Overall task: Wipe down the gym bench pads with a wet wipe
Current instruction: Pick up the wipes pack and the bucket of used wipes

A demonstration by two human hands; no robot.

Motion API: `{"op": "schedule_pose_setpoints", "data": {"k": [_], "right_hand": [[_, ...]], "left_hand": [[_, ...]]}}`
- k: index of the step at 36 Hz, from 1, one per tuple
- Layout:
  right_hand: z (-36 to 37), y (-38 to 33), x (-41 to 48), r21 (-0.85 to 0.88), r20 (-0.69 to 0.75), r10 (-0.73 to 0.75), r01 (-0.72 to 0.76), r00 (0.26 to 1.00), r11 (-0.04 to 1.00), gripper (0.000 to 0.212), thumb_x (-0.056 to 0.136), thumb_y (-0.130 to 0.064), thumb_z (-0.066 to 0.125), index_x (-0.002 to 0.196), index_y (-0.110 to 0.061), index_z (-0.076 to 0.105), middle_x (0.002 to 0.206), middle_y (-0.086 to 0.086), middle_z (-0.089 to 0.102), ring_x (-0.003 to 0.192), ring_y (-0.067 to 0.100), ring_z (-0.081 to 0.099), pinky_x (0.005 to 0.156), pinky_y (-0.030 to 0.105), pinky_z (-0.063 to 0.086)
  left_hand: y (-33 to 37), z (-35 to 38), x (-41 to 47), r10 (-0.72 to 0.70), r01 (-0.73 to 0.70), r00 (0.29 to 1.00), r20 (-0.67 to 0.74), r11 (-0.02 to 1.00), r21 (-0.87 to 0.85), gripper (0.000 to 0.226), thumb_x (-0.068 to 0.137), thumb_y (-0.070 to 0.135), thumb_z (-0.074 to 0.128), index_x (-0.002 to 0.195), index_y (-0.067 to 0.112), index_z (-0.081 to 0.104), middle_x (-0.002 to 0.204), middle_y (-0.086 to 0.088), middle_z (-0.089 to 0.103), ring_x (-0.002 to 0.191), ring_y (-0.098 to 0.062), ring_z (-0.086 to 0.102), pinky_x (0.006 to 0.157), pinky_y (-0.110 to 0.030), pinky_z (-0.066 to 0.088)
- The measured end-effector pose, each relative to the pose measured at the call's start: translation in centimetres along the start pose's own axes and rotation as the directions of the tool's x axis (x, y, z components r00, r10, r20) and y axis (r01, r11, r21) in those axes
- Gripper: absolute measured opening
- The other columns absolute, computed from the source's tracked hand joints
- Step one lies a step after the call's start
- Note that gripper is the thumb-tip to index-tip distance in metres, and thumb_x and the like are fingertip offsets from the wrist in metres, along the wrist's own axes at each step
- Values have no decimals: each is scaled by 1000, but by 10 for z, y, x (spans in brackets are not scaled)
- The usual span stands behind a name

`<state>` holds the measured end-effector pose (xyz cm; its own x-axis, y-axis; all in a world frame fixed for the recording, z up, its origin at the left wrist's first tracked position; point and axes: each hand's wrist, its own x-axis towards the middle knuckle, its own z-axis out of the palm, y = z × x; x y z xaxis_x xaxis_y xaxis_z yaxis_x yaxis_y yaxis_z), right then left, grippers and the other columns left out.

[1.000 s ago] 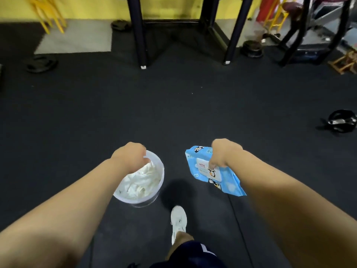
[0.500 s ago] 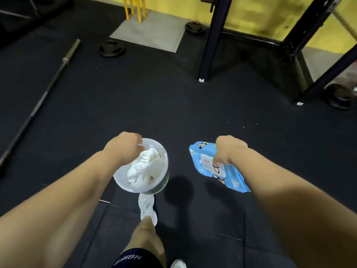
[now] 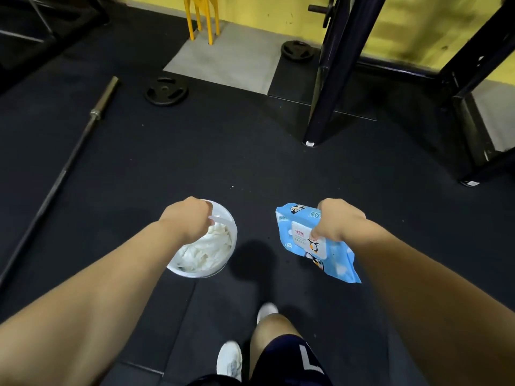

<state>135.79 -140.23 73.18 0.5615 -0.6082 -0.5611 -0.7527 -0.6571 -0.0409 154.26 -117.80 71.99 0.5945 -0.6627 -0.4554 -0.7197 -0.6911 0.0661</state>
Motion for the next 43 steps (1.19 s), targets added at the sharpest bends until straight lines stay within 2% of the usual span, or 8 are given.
{"op": "schedule_pose_setpoints", "data": {"k": [6,12,18,22,25,33,39,43], "right_hand": [[-58,-8,111,6,33,7,-7,999,1000,28,70,-32,73,87,-19,55,80,-3,63,68,15,64,53,23,45],[-127,-18,224,-61,82,4,1,997,998,27,74,-35,73,84,-22,51,78,-4,62,65,10,61,51,22,43],[-207,-40,328,-162,50,-9,17,999,987,25,78,-33,69,87,-21,49,79,-4,58,68,12,60,57,24,46],[-249,-64,395,-175,18,-19,22,1000,984,30,78,-36,70,94,-21,50,83,-4,57,79,15,62,70,28,53],[-273,-83,445,-140,-5,-26,25,1000,990,34,77,-37,71,98,-22,49,86,-4,58,80,16,62,71,29,53],[-345,-158,577,-22,18,11,-11,1000,1000,36,75,-40,74,94,-21,48,80,-3,56,70,15,59,60,27,47],[-403,-198,657,59,-5,33,-32,999,998,41,72,-41,75,99,-21,52,82,-2,60,68,13,59,58,27,51],[-438,-214,710,90,4,33,-33,999,995,39,73,-41,76,96,-21,53,84,-2,61,64,11,58,49,23,42]], "left_hand": [[-14,-49,118,-33,33,999,-12,998,-49,18,94,29,50,102,20,63,94,0,58,78,-22,58,60,-27,44],[-19,-102,234,-84,86,996,18,990,-108,22,94,32,52,108,19,63,104,-2,62,86,-24,61,72,-33,52],[-33,-164,336,-130,125,991,-16,977,-172,20,93,33,51,105,22,63,99,-1,61,79,-23,60,55,-26,44],[-55,-202,399,-162,148,986,-45,964,-219,22,93,35,51,109,24,62,98,0,60,79,-23,59,59,-27,43],[-71,-228,446,-168,153,985,-47,960,-236,25,94,36,50,113,23,59,103,-1,60,81,-24,59,62,-29,46],[-123,-301,589,-93,92,996,-4,991,-96,24,95,33,48,104,15,61,92,-3,59,77,-23,58,61,-30,45],[-163,-364,685,-57,57,998,14,998,6,21,96,28,47,105,15,60,94,-5,59,76,-25,57,62,-31,46],[-179,-395,753,-33,32,999,16,999,35,19,95,26,48,104,16,61,86,-2,57,75,-24,57,62,-31,47]]}}
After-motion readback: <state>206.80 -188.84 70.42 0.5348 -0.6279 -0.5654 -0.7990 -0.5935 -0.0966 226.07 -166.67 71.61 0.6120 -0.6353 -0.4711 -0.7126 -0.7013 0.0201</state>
